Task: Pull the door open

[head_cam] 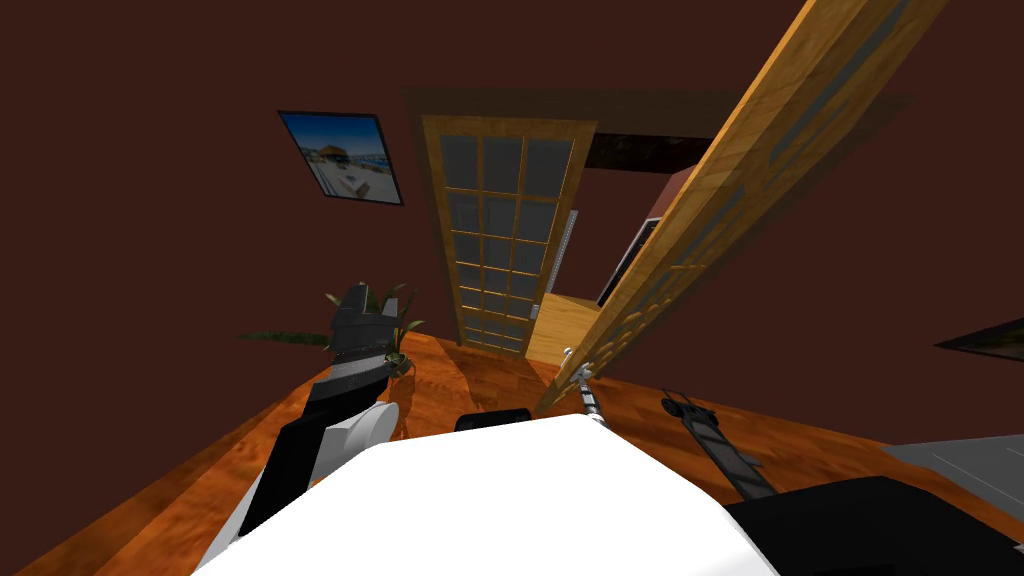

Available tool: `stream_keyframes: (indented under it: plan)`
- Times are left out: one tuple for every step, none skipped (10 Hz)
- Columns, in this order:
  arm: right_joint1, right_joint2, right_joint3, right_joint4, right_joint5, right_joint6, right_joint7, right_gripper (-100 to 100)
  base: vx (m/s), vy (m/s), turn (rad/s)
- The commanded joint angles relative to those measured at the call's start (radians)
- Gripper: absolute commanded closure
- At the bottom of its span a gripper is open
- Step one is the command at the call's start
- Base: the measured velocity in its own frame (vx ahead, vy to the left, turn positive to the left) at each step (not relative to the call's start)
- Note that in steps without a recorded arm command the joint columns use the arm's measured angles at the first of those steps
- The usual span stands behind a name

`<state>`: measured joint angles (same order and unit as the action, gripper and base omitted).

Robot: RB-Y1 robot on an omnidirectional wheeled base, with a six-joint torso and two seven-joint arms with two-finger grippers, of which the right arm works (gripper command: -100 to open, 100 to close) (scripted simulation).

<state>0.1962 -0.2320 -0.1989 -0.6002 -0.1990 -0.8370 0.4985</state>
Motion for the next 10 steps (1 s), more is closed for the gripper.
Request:
stream_keyframes:
  plan:
    - [0.015, -0.014, -0.021, -0.032, -0.013, 0.025, -0.004, 100, 0.002, -0.013, -0.019]
    - [0.015, -0.014, -0.019, -0.032, -0.020, 0.025, -0.028, 100, -0.003, -0.012, 0.045]
    - [0.014, -0.015, -0.016, -0.033, -0.026, 0.024, -0.053, 100, -0.022, -0.005, 0.060]
    - [0.013, -0.016, -0.014, -0.033, -0.033, 0.024, -0.076, 100, -0.026, -0.012, 0.049]
    - [0.013, -0.016, -0.014, -0.033, -0.033, 0.024, -0.077, 100, -0.019, -0.013, 0.045]
    - [0.013, -0.016, -0.014, -0.033, -0.033, 0.024, -0.077, 100, 0.002, -0.008, -0.001]
    - [0.013, -0.016, -0.014, -0.045, -0.033, 0.024, -0.077, 100, 0.000, 0.007, -0.007]
    - [0.012, -0.016, -0.011, -0.033, -0.040, 0.023, -0.102, 100, -0.007, -0.002, 0.039]
    - [0.011, -0.017, -0.009, -0.033, -0.046, 0.023, -0.127, 100, -0.023, -0.004, 0.048]
    - [0.011, -0.017, -0.007, -0.033, -0.053, 0.022, -0.152, 100, -0.019, -0.007, 0.069]
